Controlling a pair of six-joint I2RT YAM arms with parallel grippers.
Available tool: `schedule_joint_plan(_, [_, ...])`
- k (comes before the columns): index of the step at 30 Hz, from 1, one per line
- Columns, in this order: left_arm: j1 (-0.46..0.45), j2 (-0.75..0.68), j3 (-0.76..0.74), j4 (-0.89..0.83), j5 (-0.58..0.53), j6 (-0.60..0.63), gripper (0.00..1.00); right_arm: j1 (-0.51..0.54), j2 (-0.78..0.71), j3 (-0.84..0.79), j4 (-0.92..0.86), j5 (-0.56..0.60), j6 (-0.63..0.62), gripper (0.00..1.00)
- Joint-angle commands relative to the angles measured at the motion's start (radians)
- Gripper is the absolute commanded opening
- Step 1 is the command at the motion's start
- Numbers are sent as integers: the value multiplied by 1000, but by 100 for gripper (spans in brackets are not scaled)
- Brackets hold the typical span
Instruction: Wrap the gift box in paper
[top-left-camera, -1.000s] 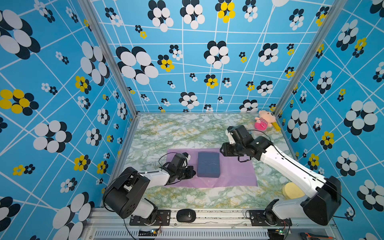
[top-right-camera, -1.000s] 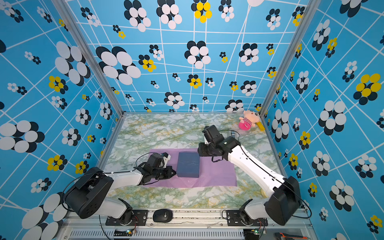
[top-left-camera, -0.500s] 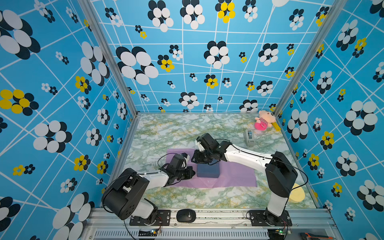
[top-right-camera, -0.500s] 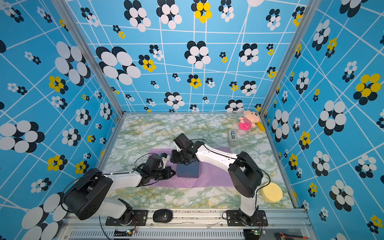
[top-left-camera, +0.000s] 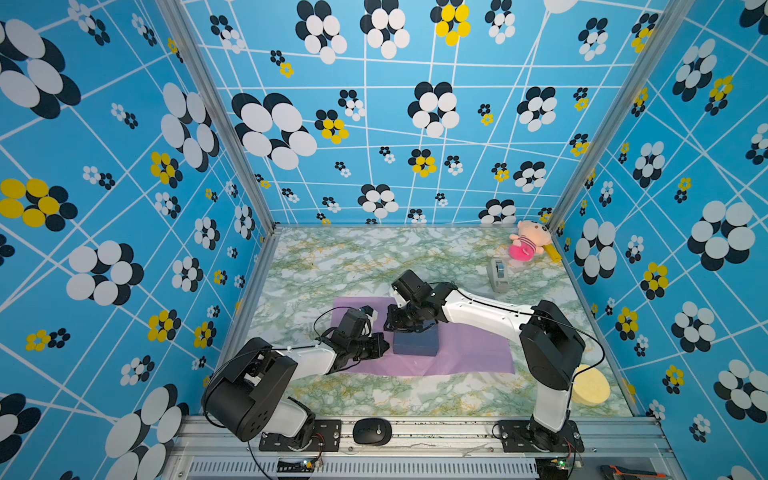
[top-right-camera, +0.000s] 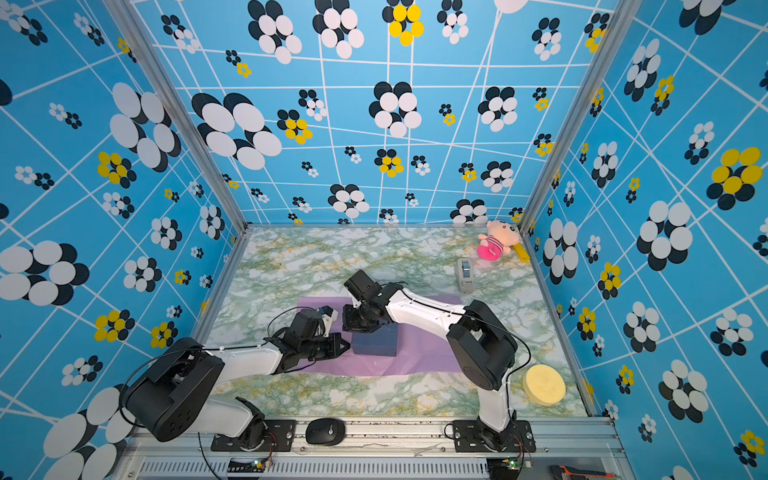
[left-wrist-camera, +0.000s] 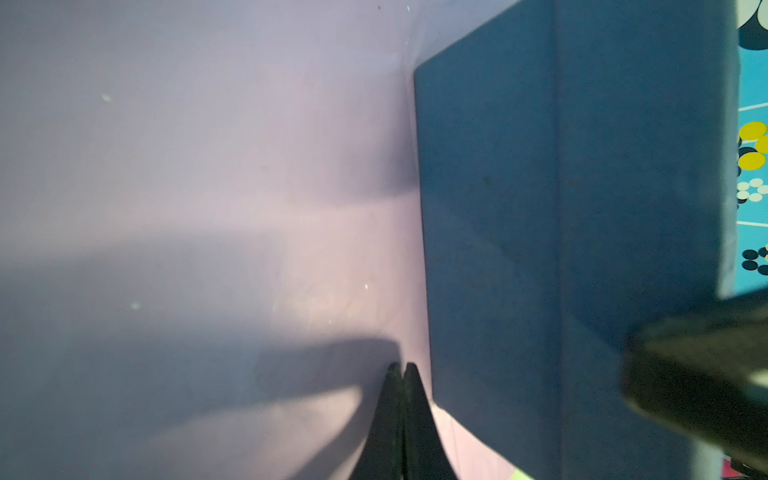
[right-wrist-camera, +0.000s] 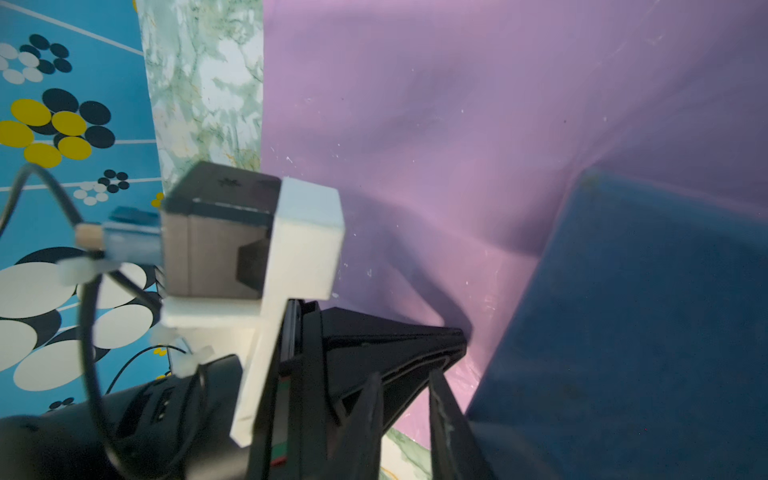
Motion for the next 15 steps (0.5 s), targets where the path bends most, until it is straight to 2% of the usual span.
schedule_joint_plan(1, [12,10,-30,-55,-39,3,5,8,12,22,-84,23,-15,23])
schedule_joint_plan(15, [12,9,-26,-52,-42,5,5,8,-10,39,-90,30,-41,23])
